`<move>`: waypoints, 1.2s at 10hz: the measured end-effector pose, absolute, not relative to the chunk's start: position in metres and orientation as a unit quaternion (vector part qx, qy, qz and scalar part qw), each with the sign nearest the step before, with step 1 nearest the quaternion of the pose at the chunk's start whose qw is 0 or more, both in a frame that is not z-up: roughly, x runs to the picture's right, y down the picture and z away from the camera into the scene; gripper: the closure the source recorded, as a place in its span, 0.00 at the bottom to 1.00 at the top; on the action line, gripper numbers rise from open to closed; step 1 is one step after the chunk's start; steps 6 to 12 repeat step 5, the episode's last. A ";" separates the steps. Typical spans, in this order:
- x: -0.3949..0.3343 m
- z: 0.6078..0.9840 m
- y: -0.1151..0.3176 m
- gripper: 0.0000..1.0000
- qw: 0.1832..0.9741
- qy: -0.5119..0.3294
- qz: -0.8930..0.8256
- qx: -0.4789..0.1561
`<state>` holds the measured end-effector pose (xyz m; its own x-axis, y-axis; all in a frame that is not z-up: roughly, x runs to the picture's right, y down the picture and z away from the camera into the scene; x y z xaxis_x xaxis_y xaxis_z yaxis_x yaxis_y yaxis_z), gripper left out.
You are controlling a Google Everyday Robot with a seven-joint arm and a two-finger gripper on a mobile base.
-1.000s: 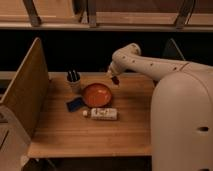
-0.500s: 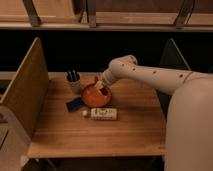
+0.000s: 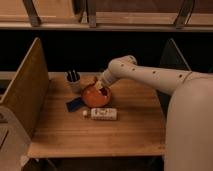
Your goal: Place the pepper in the ceramic bowl
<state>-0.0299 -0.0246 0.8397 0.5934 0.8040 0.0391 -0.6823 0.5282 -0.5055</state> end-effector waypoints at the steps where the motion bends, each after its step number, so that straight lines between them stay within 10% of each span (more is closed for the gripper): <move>1: -0.030 0.840 -0.024 0.21 0.864 -0.135 0.430 -0.226; 12: -0.030 0.840 -0.025 0.20 0.864 -0.135 0.430 -0.225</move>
